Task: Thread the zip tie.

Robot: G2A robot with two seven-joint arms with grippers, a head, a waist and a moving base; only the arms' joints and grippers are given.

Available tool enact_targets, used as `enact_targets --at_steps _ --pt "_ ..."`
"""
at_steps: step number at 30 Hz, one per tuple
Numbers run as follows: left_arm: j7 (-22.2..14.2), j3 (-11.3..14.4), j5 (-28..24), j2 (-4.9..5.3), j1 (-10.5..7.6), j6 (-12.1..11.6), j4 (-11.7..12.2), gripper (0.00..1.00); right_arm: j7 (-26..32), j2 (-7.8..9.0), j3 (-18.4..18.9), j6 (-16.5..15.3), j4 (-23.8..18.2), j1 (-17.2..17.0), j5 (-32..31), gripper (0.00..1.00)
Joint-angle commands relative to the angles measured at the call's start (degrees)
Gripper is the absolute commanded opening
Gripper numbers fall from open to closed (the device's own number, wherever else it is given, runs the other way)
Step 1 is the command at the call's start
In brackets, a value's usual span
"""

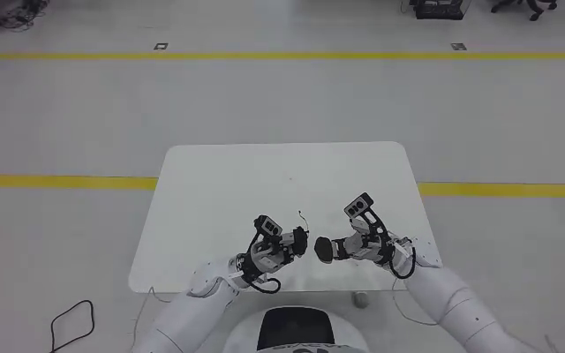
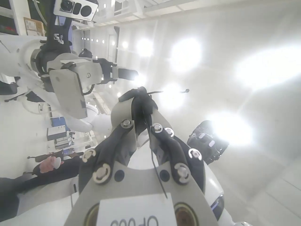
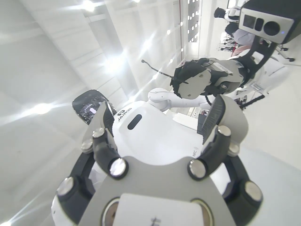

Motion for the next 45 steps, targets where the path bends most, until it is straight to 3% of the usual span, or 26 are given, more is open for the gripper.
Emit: enact_targets --at_steps 1,9,10,12,16,18,33,45 --pt "0.0 -0.1 0.5 -0.13 0.0 0.0 -0.1 0.0 -0.1 0.02 0.0 0.0 0.0 0.0 -0.1 1.0" --pt "1.8 0.8 -2.0 -0.45 0.46 0.2 -1.0 0.0 -0.6 -0.64 -0.4 2.0 -0.9 -0.7 2.9 1.0" --pt "1.6 1.0 -3.6 -0.57 0.61 0.2 -1.1 0.0 -0.1 -0.87 -0.6 2.5 -0.8 -0.6 4.1 0.96" --pt "1.0 1.2 -5.3 -0.73 0.51 0.0 -0.7 0.0 -0.1 -1.3 -1.1 2.8 -0.5 -0.5 5.4 0.76" --pt "0.2 1.6 -7.2 -0.9 0.29 0.8 -0.1 0.0 -0.1 -1.97 -2.1 3.1 0.3 0.0 6.5 0.51" --pt "-0.4 1.7 -8.3 -0.96 0.2 1.5 0.1 0.0 -0.1 -2.26 -2.6 3.1 0.6 0.3 6.7 0.46" --pt "-1.5 2.4 -8.5 -1.21 -0.36 2.0 1.0 0.0 -0.1 -3.87 -4.8 3.9 4.5 2.7 5.7 0.38" --pt "-1.3 2.8 -7.8 -1.28 -0.58 2.3 1.3 0.0 -0.1 -4.6 -5.1 3.3 4.9 3.2 5.2 0.21"
